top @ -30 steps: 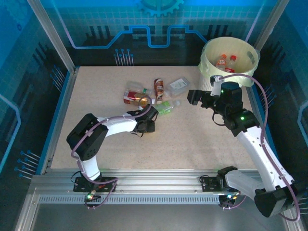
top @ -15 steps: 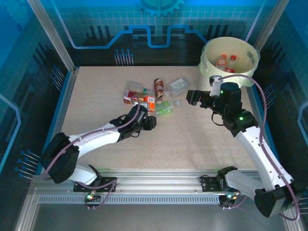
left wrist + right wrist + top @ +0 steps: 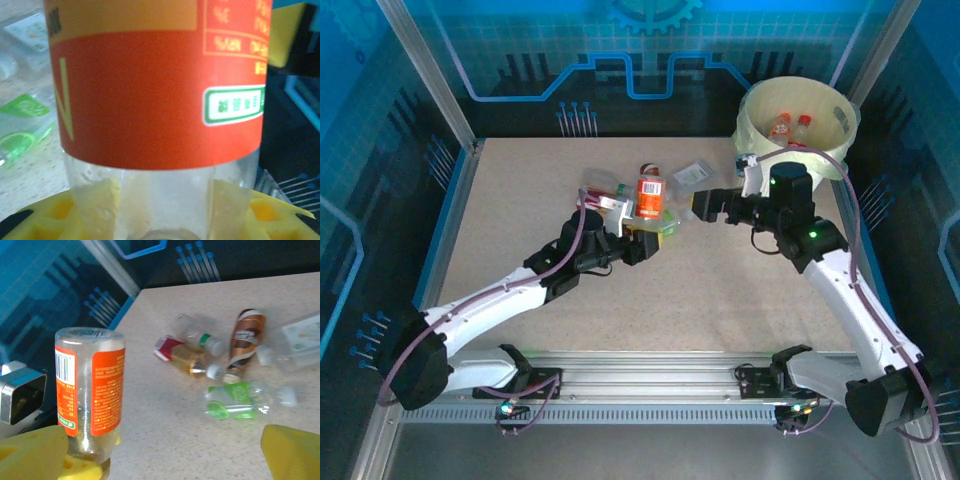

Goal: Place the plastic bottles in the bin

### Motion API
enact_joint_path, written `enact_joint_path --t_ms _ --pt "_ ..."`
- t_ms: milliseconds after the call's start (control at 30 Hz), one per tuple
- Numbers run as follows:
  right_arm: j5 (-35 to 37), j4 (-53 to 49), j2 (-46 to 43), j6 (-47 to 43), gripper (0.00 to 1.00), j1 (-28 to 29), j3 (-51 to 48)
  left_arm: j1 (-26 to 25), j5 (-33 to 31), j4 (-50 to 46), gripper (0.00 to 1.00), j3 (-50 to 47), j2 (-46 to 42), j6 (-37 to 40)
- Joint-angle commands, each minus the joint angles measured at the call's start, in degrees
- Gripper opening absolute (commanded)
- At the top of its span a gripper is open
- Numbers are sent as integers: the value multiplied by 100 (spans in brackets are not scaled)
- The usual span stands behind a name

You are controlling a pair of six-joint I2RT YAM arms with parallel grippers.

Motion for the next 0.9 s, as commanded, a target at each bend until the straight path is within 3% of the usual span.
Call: enact_joint_path --t_ms 0,233,333,533,633,867 --pt "-908 359 158 3 100 165 266 -26 593 663 25 -56 -191 -27" --pt "-854 1064 383 151 100 705 275 -35 1059 1153 26 -80 -122 -183" --pt "-1198 1373 551 210 100 830 329 -39 1165 1192 26 -64 -52 -219" --pt "-1179 1275 896 131 99 1085 651 -47 1354 1335 26 -77 74 -281" --pt "-1131 1197 1038 264 95 1135 786 -44 1377 1365 26 -96 120 -281" --pt "-1236 1123 1274 412 69 1174 947 -53 1382 1335 27 -119 173 -248"
